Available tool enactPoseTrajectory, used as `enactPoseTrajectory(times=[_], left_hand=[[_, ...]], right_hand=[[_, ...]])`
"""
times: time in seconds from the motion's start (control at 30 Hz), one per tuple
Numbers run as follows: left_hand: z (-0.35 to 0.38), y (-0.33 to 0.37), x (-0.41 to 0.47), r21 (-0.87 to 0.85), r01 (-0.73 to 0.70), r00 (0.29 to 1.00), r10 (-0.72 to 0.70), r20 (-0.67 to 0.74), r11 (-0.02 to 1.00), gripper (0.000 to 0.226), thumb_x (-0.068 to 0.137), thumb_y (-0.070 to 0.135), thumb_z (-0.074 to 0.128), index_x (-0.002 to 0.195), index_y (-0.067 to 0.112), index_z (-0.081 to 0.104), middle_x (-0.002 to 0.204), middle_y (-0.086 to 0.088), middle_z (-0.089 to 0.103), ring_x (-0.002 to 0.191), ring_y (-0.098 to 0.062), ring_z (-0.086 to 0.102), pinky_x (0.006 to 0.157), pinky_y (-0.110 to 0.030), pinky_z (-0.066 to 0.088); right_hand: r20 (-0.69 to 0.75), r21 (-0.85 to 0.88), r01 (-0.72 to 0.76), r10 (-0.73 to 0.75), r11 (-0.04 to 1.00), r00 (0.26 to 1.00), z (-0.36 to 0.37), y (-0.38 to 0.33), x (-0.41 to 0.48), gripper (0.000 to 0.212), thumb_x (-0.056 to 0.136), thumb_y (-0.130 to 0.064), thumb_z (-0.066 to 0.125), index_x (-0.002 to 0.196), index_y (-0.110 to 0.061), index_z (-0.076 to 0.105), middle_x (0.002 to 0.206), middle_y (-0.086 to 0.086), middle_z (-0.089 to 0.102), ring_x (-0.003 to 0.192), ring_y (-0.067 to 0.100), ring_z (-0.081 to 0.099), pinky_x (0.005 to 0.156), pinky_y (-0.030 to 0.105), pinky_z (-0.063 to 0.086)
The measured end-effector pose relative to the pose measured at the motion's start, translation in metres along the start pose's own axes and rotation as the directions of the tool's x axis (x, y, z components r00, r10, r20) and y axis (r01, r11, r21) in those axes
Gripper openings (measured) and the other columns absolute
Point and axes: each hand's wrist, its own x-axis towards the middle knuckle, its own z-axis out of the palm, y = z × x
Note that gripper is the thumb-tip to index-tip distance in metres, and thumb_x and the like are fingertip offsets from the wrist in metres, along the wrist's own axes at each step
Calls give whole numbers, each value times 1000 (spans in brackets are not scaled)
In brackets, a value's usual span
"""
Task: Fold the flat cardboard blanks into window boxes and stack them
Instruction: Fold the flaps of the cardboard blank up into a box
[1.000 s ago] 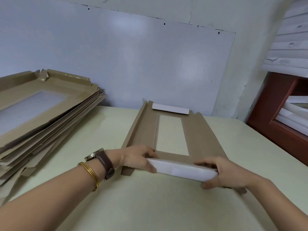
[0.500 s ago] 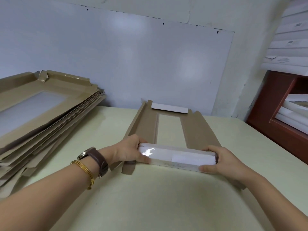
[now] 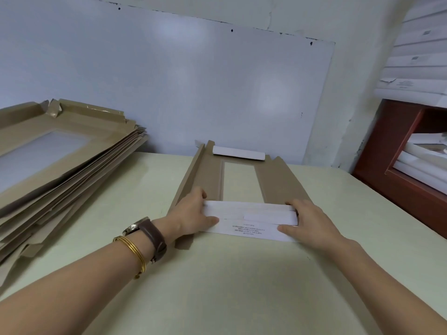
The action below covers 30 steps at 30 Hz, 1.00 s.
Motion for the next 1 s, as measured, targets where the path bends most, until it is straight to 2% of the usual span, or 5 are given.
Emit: enactPoseTrajectory(times=[0.2, 0.33, 0.47, 0.67, 1.0], left_hand=[[21, -3, -7, 316, -190, 971, 225, -77, 929, 54, 91, 30, 50, 141, 32, 29, 140, -2, 22, 129, -28, 27, 105, -40, 35], [38, 2, -7, 575, -372, 913, 398, 86, 729, 54, 96, 21, 35, 149, 21, 25, 158, -2, 15, 148, -20, 5, 119, -43, 1], [58, 16, -5, 516, -362, 930, 342, 137, 777, 58, 104, 35, 22, 153, 7, 11, 161, -8, 10, 149, -20, 5, 118, -32, 0], [62, 19, -2, 499, -335, 940, 243, 241, 799, 57, 104, 32, 16, 154, 10, -1, 162, -5, -4, 149, -17, -6, 120, -32, -4], [61, 17, -2, 470, -297, 939, 164, 303, 831, 64, 103, 44, 13, 153, 11, -7, 161, -6, -12, 148, -16, -12, 120, -33, -5]], right_hand=[[-97, -373, 9, -48, 928, 994, 18, -10, -7, 51, 93, -51, 49, 138, -29, 40, 139, -3, 35, 130, 21, 27, 105, 37, 24], [-101, -561, 12, -83, 828, 991, 36, -34, -11, 43, 96, -28, 41, 139, -29, 38, 154, -1, 23, 145, 25, 8, 111, 48, 7], [-30, -469, 124, -156, 875, 987, 60, -61, -14, 50, 103, -34, 25, 152, -24, 23, 162, -3, 10, 149, 21, -11, 115, 49, -9], [168, -88, 145, -129, 986, 977, 78, -77, -11, 58, 105, -41, 15, 155, -13, 4, 164, -2, 1, 149, 10, -8, 121, 29, -5], [311, -78, 148, -117, 986, 943, 69, -67, -8, 69, 102, -53, 17, 155, -12, -1, 163, -2, -7, 148, 6, -10, 121, 28, -5]])
